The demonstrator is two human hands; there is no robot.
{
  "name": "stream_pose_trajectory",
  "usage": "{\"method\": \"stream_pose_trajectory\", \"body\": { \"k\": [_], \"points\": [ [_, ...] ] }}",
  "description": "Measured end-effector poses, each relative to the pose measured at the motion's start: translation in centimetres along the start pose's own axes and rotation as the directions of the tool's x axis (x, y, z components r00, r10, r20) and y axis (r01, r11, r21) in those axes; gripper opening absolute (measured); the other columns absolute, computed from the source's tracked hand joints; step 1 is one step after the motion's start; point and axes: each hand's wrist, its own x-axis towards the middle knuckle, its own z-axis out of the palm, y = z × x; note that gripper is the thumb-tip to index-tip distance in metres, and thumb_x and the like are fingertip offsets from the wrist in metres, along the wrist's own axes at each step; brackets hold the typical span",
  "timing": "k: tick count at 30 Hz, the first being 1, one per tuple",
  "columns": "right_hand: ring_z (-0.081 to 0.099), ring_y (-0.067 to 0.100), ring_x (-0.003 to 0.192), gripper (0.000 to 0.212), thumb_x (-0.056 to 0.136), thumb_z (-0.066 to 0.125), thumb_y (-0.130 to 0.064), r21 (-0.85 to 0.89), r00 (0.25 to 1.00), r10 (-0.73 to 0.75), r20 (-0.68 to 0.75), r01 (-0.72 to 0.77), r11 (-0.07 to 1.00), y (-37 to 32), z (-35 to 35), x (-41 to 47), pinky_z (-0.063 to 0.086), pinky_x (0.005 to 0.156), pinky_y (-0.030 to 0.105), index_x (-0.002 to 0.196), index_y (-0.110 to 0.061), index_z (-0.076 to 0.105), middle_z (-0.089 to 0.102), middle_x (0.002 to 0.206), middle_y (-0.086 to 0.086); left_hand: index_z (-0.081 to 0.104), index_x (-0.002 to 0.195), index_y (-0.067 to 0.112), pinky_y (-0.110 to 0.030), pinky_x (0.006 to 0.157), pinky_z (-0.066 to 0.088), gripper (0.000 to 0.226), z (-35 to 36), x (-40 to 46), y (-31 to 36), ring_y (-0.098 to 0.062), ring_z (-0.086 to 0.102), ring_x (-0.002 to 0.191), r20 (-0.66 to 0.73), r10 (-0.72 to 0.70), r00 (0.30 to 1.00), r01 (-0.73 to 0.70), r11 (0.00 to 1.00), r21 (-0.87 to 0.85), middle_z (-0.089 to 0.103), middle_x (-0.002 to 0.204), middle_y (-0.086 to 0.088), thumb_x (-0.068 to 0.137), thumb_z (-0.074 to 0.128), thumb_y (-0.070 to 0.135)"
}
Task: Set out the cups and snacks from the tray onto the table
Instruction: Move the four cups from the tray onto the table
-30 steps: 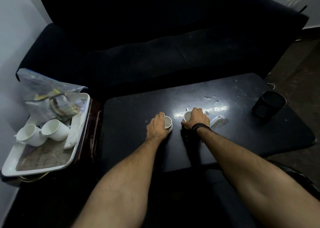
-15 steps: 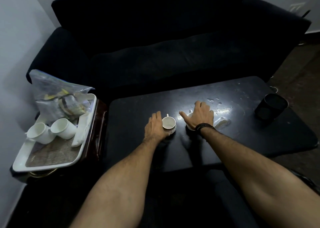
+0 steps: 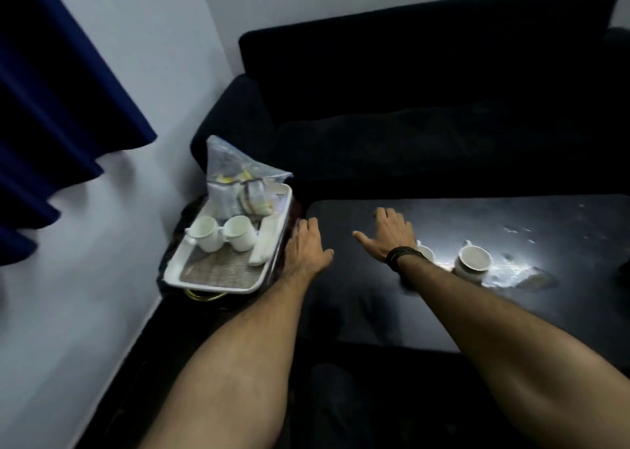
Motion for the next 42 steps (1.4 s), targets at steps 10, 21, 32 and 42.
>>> {"method": "stream_pose_trajectory", "body": {
  "k": [10,21,32,42],
  "points": [
    [0.051,0.031,0.115,0.059,0.083,0.061,-0.056,0.099,0.935,-0.32,0.156,0.308,0.946,-16.7,3.2,1.7,0.044,0.092,0.045,0.124,-0.014,0.049,0.053,0.124,0.009,0.047,0.126,0.009,-0.044,0.092,0.046,0.059,-5.2,-1.1,-14.8,-0.035,0.053,0.118,-0.166,-0.275,0.947,0.276,0.961,-0.017,0.05,0.128,-0.014,0.076,0.069,0.032],
    [0.042,0.031,0.135,0.1,0.076,0.076,-0.043,0.167,0.848,-0.437,0.301,0.404,0.899,-25.3,8.6,5.6,0.04,0.108,0.04,0.151,-0.009,0.019,0.029,0.156,0.014,0.026,0.146,0.011,-0.045,0.09,0.047,0.092,-4.4,3.4,-21.4,-0.037,0.052,0.123,-0.093,-0.603,0.793,0.588,0.796,-0.142,0.041,0.141,-0.017,0.075,0.075,0.043],
    [0.054,0.037,0.123,0.08,0.071,0.079,-0.036,0.066,0.804,-0.467,0.369,0.478,0.876,-25.7,11.8,8.4,0.052,0.094,0.048,0.138,-0.026,0.036,0.023,0.157,0.007,0.04,0.141,0.021,-0.041,0.086,0.044,0.09,-4.4,8.6,-22.4,-0.037,0.053,0.121,-0.037,-0.705,0.708,0.696,0.705,-0.138,0.047,0.136,-0.016,0.069,0.07,0.065],
    [0.059,0.028,0.103,0.074,0.065,0.077,-0.049,0.325,0.91,-0.362,0.202,0.286,0.901,-22.1,8.8,7.8,0.052,0.081,0.04,0.122,-0.021,0.04,0.056,0.12,0.005,0.038,0.137,0.018,-0.044,0.087,0.047,0.077,-4.7,6.8,-20.7,-0.038,0.055,0.118,-0.11,-0.65,0.752,0.63,0.758,-0.17,0.049,0.132,-0.019,0.073,0.077,0.035]
  ]
}}
